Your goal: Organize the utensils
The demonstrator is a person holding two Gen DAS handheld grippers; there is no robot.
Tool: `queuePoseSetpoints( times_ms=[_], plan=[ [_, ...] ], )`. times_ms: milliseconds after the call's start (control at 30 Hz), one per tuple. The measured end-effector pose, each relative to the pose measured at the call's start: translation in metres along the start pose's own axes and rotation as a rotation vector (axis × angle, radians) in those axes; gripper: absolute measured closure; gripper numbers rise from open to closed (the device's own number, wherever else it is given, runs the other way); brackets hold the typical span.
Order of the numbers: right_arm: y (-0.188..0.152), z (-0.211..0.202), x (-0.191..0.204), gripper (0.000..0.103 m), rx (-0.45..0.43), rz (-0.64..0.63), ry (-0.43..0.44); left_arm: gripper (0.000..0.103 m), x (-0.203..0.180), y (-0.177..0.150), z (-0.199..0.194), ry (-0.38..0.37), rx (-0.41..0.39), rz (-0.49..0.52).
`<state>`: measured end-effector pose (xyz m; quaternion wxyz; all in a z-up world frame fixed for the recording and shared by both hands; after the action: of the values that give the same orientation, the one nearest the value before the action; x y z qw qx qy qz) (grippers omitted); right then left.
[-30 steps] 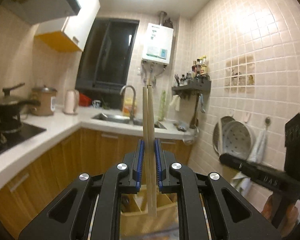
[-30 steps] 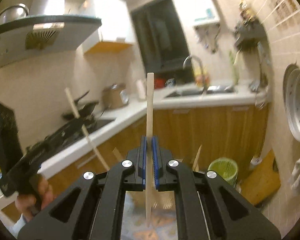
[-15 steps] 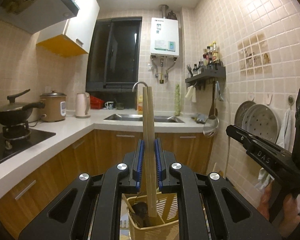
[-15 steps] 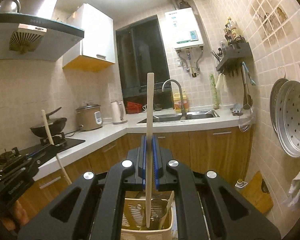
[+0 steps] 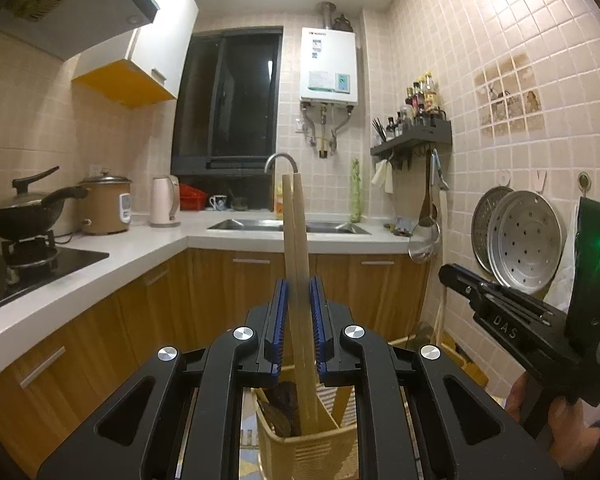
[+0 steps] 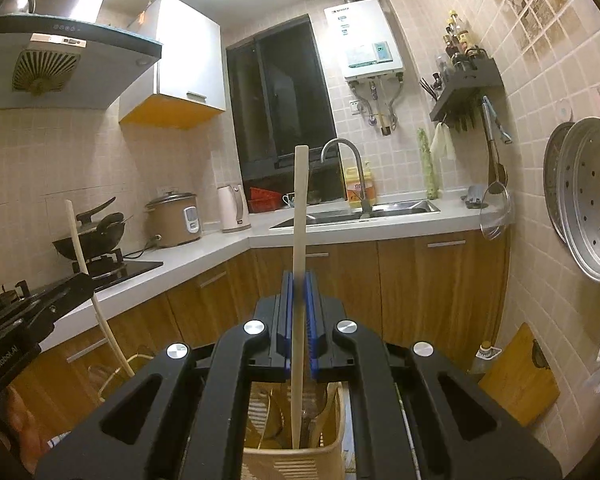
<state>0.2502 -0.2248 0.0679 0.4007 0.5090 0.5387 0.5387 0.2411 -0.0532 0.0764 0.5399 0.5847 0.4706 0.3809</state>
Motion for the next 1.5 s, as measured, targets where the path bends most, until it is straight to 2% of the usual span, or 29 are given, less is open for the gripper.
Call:
queuePoseSetpoints(
  times_ms=[100, 133, 167, 200, 233, 300, 433, 500, 633, 700, 900, 967, 1133, 1267, 1367, 1500],
  plan=[
    [-0.007, -0.004, 0.002, 0.096, 0.036, -0.018, 0.001, 0.086, 0.003, -0.002, -0.003, -0.006, -0.005, -0.010],
    [-0.010, -0.006, 0.002, 0.093, 0.060, -0.019, -0.002, 0.073, 0.004, -0.002, -0.006, -0.016, -0.006, -0.021],
    [-0.011, -0.008, 0.001, 0.080, 0.072, -0.018, -0.007, 0.063, 0.006, -0.001, -0.008, -0.018, -0.010, -0.030],
    [-0.011, -0.014, 0.000, 0.061, 0.078, -0.012, -0.005, 0.061, 0.009, 0.002, -0.014, -0.017, -0.021, -0.046],
    [-0.010, -0.022, -0.001, 0.053, 0.079, 0.000, 0.004, 0.059, 0.012, 0.004, -0.020, -0.020, -0.025, -0.056],
    [-0.008, -0.036, -0.002, 0.050, 0.090, 0.007, 0.013, 0.059, 0.014, 0.007, -0.030, -0.028, -0.022, -0.070],
    [-0.004, -0.070, -0.004, 0.048, 0.107, 0.013, 0.028, 0.043, 0.019, 0.015, -0.062, -0.057, -0.028, -0.106],
    [-0.003, -0.088, -0.005, 0.040, 0.117, 0.020, 0.033, 0.042, 0.019, 0.017, -0.080, -0.069, -0.033, -0.114],
    [-0.010, -0.119, -0.004, 0.036, 0.148, 0.032, 0.037, 0.027, 0.016, 0.014, -0.105, -0.104, -0.006, -0.141],
    [-0.015, -0.130, -0.001, 0.030, 0.152, 0.023, 0.034, 0.024, 0.015, 0.008, -0.116, -0.125, 0.006, -0.162],
    [-0.044, -0.160, 0.002, 0.011, 0.126, 0.011, -0.002, 0.018, 0.010, -0.027, -0.134, -0.049, 0.026, -0.147],
    [-0.056, -0.166, -0.003, 0.008, 0.103, 0.030, -0.041, 0.016, 0.007, -0.044, -0.135, 0.010, 0.034, -0.115],
    [-0.091, -0.158, -0.011, 0.008, 0.113, 0.026, -0.122, 0.013, 0.001, -0.083, -0.129, 0.101, 0.022, -0.074],
    [-0.107, -0.155, -0.002, 0.008, 0.114, -0.019, -0.124, 0.012, -0.005, -0.096, -0.126, 0.108, 0.016, -0.028],
    [-0.115, -0.154, 0.005, 0.008, 0.115, -0.046, -0.126, 0.008, -0.005, -0.102, -0.128, 0.113, -0.001, -0.027],
    [-0.120, -0.154, 0.009, 0.008, 0.123, -0.075, -0.133, 0.008, -0.009, -0.109, -0.127, 0.124, 0.021, 0.000]
  ],
)
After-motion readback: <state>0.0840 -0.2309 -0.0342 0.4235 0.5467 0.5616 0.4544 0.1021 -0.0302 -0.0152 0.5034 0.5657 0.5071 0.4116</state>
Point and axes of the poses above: each gripper's, at about its wrist camera, not at the fingertips, and z roughly the way its jaws point, x to its left, y to its top, the point moved 9 cm from there along z, roughly the way its jaws point, and after that the axes turned 2 degrees about -z, right-handed, at the moved point
